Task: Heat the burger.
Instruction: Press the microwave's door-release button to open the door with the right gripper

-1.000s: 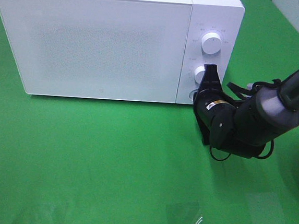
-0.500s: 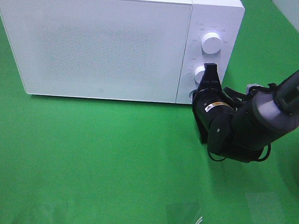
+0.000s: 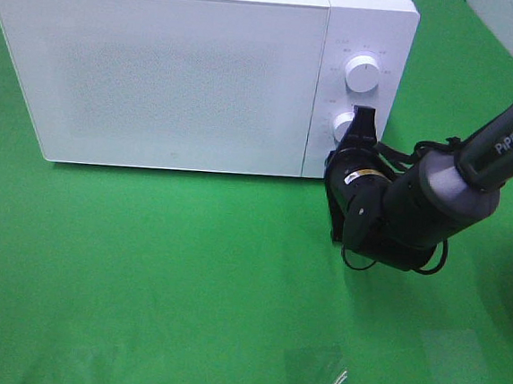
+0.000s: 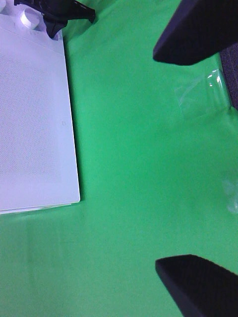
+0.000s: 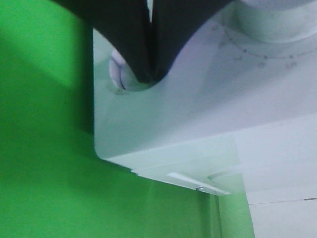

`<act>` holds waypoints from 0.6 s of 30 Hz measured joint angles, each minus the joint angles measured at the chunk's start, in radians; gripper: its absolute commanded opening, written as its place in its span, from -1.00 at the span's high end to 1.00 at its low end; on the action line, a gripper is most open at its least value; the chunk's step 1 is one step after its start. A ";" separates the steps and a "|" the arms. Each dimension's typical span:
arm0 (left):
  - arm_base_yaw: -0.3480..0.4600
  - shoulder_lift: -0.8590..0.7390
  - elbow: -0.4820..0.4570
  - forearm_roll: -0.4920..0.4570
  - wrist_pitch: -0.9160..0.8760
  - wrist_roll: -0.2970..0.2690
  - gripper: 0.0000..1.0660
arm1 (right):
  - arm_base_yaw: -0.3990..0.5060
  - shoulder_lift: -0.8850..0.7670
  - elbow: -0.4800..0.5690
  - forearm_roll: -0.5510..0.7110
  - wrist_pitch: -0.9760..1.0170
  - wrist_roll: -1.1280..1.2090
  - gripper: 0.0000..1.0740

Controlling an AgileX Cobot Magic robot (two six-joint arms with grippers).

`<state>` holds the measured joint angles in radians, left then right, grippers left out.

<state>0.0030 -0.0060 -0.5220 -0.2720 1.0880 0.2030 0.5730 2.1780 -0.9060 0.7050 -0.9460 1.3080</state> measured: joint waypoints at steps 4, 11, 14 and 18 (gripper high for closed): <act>0.000 0.000 0.000 0.000 0.000 0.000 -0.84 | 0.001 0.023 -0.029 0.025 0.010 -0.015 1.00; 0.000 0.000 0.000 0.000 0.000 0.000 -0.84 | 0.013 0.045 -0.046 0.052 -0.004 -0.021 1.00; 0.000 0.000 0.000 0.000 0.000 0.000 -0.84 | 0.013 0.045 -0.046 0.053 -0.004 -0.023 1.00; 0.000 0.000 0.000 0.000 0.000 0.000 -0.84 | 0.014 0.045 -0.046 0.053 -0.004 -0.039 1.00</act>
<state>0.0030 -0.0060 -0.5220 -0.2720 1.0880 0.2030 0.5870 2.2230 -0.9520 0.7580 -0.9500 1.2690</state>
